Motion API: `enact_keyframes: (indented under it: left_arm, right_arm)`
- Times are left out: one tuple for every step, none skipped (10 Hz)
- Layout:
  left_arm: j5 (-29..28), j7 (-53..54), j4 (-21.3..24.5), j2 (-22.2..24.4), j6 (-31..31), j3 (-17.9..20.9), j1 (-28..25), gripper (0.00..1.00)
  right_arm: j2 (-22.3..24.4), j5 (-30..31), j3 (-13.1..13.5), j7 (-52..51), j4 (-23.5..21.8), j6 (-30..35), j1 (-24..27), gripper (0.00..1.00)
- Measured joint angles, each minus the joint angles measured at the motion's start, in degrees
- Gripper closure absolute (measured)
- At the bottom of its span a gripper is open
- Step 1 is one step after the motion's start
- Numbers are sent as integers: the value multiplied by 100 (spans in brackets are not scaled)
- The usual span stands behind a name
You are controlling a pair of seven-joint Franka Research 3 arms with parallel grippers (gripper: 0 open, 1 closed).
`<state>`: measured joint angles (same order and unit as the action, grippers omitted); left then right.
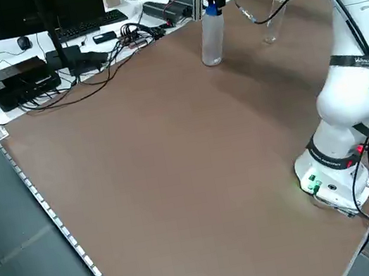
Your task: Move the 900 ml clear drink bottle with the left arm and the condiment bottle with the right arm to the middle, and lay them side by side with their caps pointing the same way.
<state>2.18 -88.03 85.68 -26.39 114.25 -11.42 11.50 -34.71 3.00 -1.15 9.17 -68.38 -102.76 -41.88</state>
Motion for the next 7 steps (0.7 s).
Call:
enact_keyframes:
  left_arm:
    - [0, -6, -8, 0, 3, 0, 0, 14]
    - [0, -6, -11, 0, 6, 0, 0, 9]
    - [0, -7, -14, 0, 12, 0, 0, 4]
    - [0, -7, -18, 0, 15, 1, 0, 3]
    - [0, -7, -23, 0, 17, 2, 0, 0]
    - [0, -7, -41, 0, 18, 1, 0, 0]
    - [0, -7, -78, 6, 18, 1, -2, 0]
  right_arm:
    - [0, -1, -1, 248, 30, 0, 0, 67]
    - [-1, -6, -5, 413, 65, -7, 0, 67]
    - [-2, -39, -7, 528, 139, -8, -1, 67]
    - [-9, -86, -14, 612, 213, -8, -7, 67]
    - [-32, -117, -22, 697, 275, -6, -38, 67]
    - [-68, -130, -24, 787, 324, -7, -83, 67]
    - [-120, -133, -24, 836, 402, -9, -113, 67]
